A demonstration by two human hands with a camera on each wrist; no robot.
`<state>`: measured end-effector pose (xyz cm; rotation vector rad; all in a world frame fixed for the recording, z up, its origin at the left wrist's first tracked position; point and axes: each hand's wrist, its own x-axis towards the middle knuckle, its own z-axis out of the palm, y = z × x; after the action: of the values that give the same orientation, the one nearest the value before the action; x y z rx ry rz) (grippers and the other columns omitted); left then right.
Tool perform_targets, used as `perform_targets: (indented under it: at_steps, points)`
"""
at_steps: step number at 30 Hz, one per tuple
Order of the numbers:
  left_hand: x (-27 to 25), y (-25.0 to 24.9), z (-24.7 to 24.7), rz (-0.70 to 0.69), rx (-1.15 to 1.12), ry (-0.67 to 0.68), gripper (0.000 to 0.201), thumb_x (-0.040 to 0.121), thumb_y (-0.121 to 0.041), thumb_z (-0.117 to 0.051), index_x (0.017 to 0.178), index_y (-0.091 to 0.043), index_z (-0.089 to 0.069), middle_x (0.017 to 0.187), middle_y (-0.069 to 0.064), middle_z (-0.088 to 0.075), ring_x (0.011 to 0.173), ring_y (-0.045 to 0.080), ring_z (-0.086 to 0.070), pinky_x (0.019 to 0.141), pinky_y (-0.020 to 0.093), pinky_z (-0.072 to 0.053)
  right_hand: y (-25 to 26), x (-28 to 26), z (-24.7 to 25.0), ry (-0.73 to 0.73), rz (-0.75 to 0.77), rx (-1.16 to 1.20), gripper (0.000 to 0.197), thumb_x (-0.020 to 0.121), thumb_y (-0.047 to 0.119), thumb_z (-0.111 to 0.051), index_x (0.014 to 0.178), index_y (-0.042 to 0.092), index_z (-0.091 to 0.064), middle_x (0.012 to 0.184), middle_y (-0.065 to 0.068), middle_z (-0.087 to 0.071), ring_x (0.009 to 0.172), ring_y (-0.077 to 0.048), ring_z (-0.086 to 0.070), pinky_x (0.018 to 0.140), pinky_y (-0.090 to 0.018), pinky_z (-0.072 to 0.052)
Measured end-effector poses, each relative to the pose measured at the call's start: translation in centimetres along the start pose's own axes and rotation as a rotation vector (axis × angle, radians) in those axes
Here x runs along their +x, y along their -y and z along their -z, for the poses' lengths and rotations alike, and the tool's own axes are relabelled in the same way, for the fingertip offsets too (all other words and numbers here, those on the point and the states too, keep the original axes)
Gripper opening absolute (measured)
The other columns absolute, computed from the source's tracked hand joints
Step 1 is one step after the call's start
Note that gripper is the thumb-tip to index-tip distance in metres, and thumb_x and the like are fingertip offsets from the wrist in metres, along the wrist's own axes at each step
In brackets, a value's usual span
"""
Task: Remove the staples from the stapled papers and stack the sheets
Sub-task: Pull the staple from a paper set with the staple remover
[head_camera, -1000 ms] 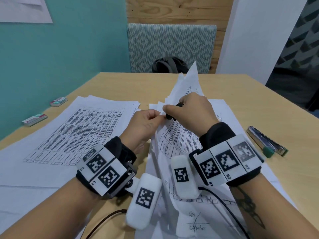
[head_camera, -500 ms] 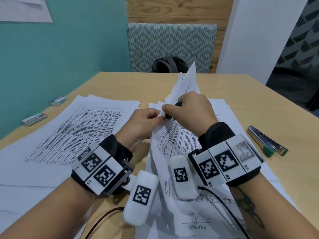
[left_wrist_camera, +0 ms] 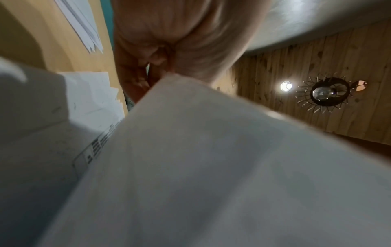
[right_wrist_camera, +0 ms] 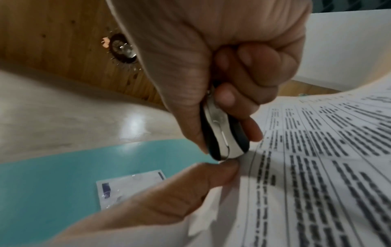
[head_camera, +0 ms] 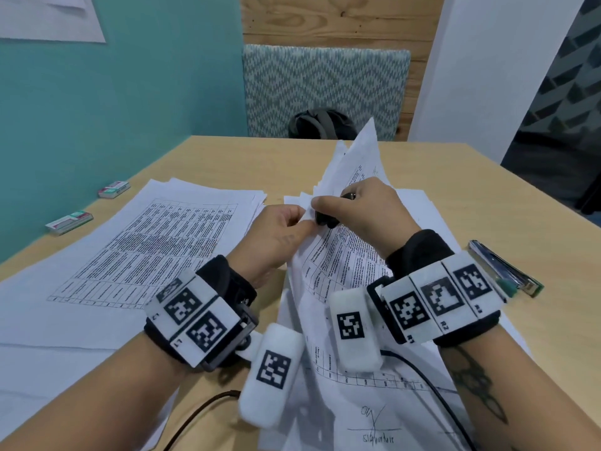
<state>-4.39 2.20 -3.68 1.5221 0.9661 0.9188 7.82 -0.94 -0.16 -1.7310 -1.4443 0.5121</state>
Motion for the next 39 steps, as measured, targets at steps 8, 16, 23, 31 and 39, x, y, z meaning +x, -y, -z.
perform_targets:
  at_steps: [8,16,23,31,39]
  points:
    - [0.0,0.1,-0.2,-0.033,0.101,-0.086,0.045,0.062,-0.031,-0.06,0.076,0.011,-0.056,0.073,0.009,-0.044,0.068,0.02,-0.037,0.065,0.033,-0.026,0.6,-0.1,-0.5,-0.074,0.017,-0.219,0.036,0.075,0.03,-0.065,0.079,-0.006,-0.068,0.061,-0.012,-0.058,0.063,-0.029,-0.052,0.054,-0.031,-0.038]
    - [0.6,0.9,0.9,0.106,0.041,-0.065,0.005,0.083,-0.009,-0.054,0.08,-0.01,-0.051,0.077,0.013,-0.043,0.06,0.02,-0.039,0.047,0.02,-0.03,-0.2,0.6,1.5,-0.143,-0.026,-0.265,0.035,0.077,0.03,-0.063,0.082,-0.003,-0.072,0.074,-0.015,-0.068,0.059,-0.023,-0.046,0.052,-0.028,-0.034]
    - [1.3,1.4,1.6,0.266,-0.088,-0.05,0.025,0.082,-0.001,-0.052,0.06,-0.01,-0.047,0.064,0.011,-0.045,0.058,0.02,-0.037,0.057,0.028,-0.026,-1.7,1.2,4.1,0.003,-0.173,-0.522,0.029,0.079,0.029,-0.066,0.056,0.011,-0.065,0.071,-0.006,-0.068,0.059,-0.022,-0.053,0.048,-0.023,-0.036]
    - [1.4,1.3,2.1,0.302,-0.141,0.084,0.026,0.086,0.007,-0.043,0.096,-0.012,-0.056,0.1,0.018,-0.06,0.089,0.029,-0.052,0.083,0.041,-0.038,-0.7,1.7,5.0,0.013,-0.165,-0.425,0.041,0.077,0.044,-0.067,0.062,0.007,-0.061,0.066,-0.005,-0.06,0.057,-0.019,-0.047,0.049,-0.026,-0.031]
    - [2.0,0.8,1.9,0.356,-0.249,0.098,0.016,0.088,-0.004,-0.048,0.095,-0.011,-0.06,0.092,0.012,-0.061,0.077,0.024,-0.053,0.073,0.032,-0.048,-0.1,4.4,1.8,0.249,-0.214,0.271,0.038,0.085,0.049,-0.058,0.073,0.014,-0.061,0.045,0.007,-0.048,0.035,-0.006,-0.026,0.037,-0.015,-0.021]
